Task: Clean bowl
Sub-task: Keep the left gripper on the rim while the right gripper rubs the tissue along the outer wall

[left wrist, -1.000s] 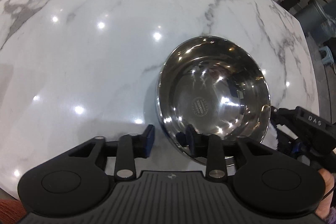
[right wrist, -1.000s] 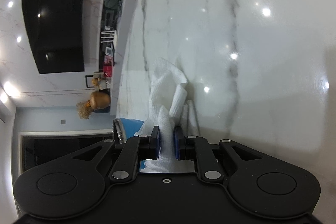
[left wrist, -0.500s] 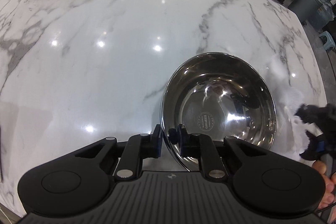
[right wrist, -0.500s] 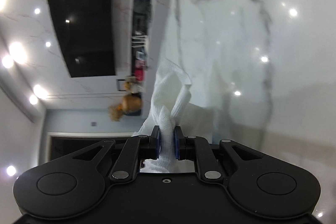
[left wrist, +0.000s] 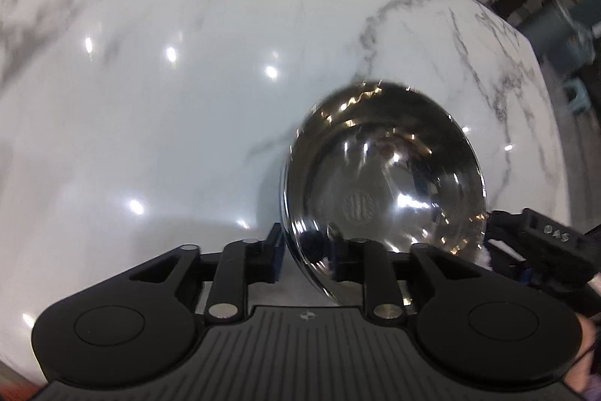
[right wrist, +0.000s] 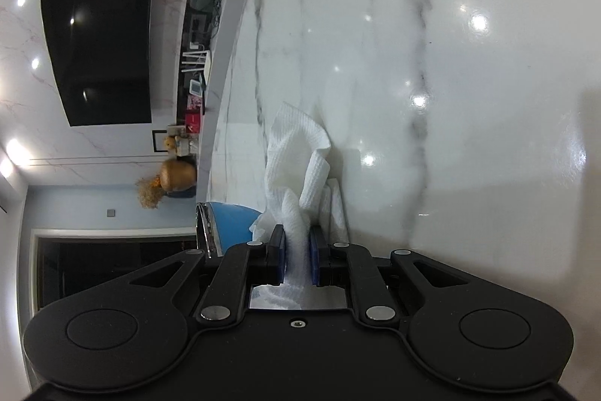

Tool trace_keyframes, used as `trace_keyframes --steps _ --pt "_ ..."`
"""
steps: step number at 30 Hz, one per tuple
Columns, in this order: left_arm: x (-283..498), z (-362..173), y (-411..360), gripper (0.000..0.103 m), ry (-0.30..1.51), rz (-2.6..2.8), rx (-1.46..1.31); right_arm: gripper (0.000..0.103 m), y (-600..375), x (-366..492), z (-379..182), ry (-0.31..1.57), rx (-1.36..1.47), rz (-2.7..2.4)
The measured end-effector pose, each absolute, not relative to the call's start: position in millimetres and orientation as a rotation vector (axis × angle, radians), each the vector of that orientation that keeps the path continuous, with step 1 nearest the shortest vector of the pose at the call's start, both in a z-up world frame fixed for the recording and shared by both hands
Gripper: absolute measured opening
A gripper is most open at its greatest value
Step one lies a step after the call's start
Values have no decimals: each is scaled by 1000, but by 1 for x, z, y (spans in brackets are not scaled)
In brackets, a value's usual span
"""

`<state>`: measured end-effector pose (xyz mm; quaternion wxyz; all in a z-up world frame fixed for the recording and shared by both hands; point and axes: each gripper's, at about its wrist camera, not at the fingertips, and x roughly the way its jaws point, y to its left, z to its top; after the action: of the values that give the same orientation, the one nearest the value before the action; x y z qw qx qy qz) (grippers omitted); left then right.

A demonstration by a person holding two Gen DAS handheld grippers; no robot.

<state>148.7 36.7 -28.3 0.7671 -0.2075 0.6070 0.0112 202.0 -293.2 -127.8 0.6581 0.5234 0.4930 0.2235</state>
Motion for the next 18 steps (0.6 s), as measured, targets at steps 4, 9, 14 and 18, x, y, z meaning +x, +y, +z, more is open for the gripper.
trace_keyframes --steps 4,9,14,18 --pt "141 -27 35 35 1308 31 -468 11 -292 203 -127 1117 1179 505" --pt "142 -21 29 21 1305 23 -394 12 -293 202 -122 1109 1151 513" --pt "145 -17 26 16 1278 -1 -302 12 -307 199 -116 1016 1232 556" --pt "147 -13 25 13 1252 -53 -239 12 -314 199 -113 929 1313 650"
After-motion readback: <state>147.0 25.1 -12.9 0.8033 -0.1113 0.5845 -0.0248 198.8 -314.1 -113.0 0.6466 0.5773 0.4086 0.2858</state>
